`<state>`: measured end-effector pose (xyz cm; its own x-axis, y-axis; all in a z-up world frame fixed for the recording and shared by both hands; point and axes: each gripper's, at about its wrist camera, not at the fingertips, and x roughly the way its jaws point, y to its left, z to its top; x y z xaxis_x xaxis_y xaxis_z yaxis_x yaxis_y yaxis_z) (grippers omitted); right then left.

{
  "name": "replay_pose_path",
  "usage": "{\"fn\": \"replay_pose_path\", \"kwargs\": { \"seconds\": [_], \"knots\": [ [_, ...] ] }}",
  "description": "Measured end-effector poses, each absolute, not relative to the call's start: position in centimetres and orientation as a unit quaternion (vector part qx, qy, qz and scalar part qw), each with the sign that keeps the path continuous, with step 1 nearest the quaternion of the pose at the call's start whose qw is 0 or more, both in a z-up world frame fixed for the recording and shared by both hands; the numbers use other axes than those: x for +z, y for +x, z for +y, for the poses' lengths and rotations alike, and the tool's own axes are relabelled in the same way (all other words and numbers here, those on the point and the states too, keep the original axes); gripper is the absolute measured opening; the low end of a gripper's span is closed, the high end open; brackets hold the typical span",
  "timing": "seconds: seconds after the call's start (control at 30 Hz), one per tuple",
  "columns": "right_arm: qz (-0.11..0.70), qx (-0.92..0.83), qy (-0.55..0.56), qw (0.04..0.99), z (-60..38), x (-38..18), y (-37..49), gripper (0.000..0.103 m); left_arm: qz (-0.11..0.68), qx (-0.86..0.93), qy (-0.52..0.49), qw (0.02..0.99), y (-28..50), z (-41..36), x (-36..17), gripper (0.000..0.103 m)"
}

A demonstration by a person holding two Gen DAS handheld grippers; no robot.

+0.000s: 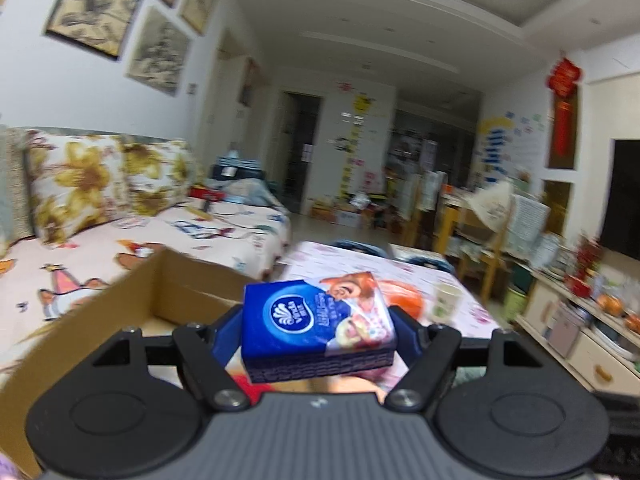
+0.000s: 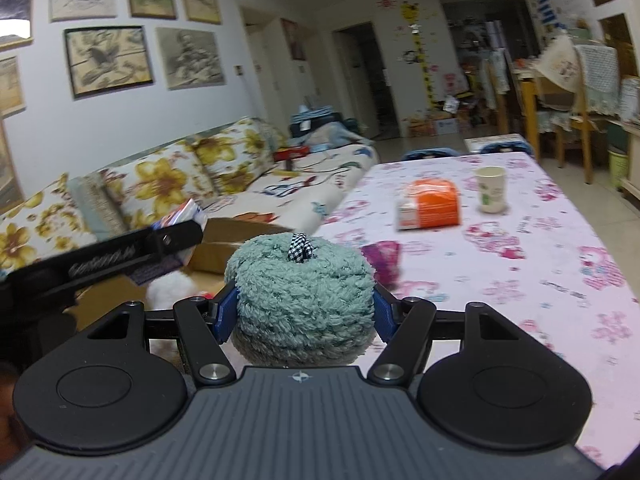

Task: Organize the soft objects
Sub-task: 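Carry the green knit ball and blue tissue pack over the cardboard box with both tools, then open both tools to drop the knit ball and tissue pack into the box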

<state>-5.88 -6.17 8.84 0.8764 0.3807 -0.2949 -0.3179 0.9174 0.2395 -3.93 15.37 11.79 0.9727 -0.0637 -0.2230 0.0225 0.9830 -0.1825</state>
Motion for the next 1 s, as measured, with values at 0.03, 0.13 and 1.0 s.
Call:
{"fn": "replay_pose_path", "kwargs": {
  "seconds": [0.03, 0.13, 1.0],
  "knots": [
    [0.171, 0.188, 0.091, 0.963, -5.7, 8.8, -5.6, 0.082, 0.113, -0.011, -0.093, 0.989, -3.8, 16.0, 11.8, 0.075],
    [0.173, 0.212, 0.083, 0.958, -4.5, 8.8, -4.9, 0.082, 0.107, 0.024, -0.098, 0.989, -3.5, 17.6, 11.9, 0.075],
    [0.222, 0.319, 0.009, 0.921, -2.1, 7.3, -6.4, 0.102, 0.151, 0.093, -0.084, 0.98, -1.0, 22.4, 10.8, 0.081]
  ]
}}
